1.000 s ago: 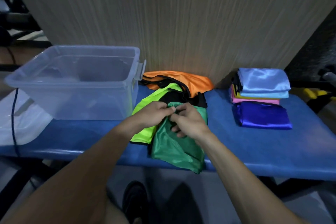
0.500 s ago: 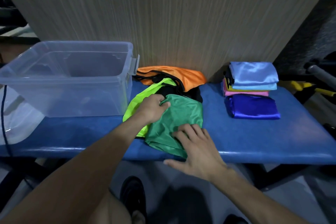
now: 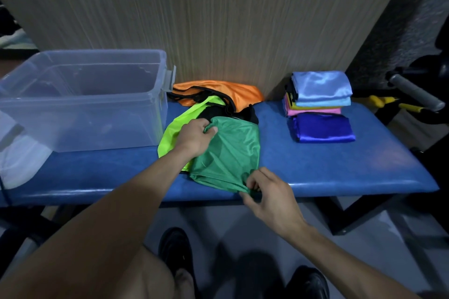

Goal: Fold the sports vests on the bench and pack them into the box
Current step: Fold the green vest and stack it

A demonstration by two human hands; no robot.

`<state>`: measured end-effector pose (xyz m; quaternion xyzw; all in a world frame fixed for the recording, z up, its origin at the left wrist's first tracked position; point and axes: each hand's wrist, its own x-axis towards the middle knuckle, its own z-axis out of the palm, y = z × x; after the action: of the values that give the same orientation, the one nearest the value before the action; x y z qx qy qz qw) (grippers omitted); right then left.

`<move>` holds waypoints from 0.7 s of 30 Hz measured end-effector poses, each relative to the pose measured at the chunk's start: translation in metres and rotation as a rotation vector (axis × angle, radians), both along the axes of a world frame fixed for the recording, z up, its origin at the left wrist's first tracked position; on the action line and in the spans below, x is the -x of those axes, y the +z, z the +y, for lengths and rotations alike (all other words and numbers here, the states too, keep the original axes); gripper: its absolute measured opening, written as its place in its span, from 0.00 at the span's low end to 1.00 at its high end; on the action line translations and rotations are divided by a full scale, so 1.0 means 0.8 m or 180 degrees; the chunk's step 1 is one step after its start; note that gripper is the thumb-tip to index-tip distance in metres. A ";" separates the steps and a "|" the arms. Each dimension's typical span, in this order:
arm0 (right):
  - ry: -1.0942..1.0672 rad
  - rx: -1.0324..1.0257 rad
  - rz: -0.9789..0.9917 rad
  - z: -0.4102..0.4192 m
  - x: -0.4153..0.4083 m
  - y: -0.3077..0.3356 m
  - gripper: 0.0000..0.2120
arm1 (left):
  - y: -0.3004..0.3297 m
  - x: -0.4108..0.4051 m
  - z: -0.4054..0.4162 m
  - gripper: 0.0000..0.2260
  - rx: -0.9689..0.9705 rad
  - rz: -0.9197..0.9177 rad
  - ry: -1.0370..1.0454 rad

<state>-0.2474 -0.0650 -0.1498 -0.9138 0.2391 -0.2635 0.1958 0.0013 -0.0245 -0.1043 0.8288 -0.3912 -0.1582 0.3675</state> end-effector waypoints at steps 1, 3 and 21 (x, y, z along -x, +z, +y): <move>0.0035 -0.0071 -0.0060 -0.002 0.000 0.000 0.11 | 0.000 0.001 0.000 0.18 -0.0001 -0.0010 0.0018; 0.0077 -0.0131 -0.0192 -0.006 -0.001 0.002 0.16 | 0.000 0.002 -0.001 0.17 -0.0014 -0.0025 0.0054; 0.0382 0.2010 0.0616 -0.009 0.002 -0.005 0.15 | -0.005 0.009 0.010 0.12 0.0107 -0.0863 -0.0119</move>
<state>-0.2490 -0.0724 -0.1538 -0.9626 0.1089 -0.2245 -0.1055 -0.0057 -0.0166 -0.1086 0.8289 -0.4552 -0.0451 0.3221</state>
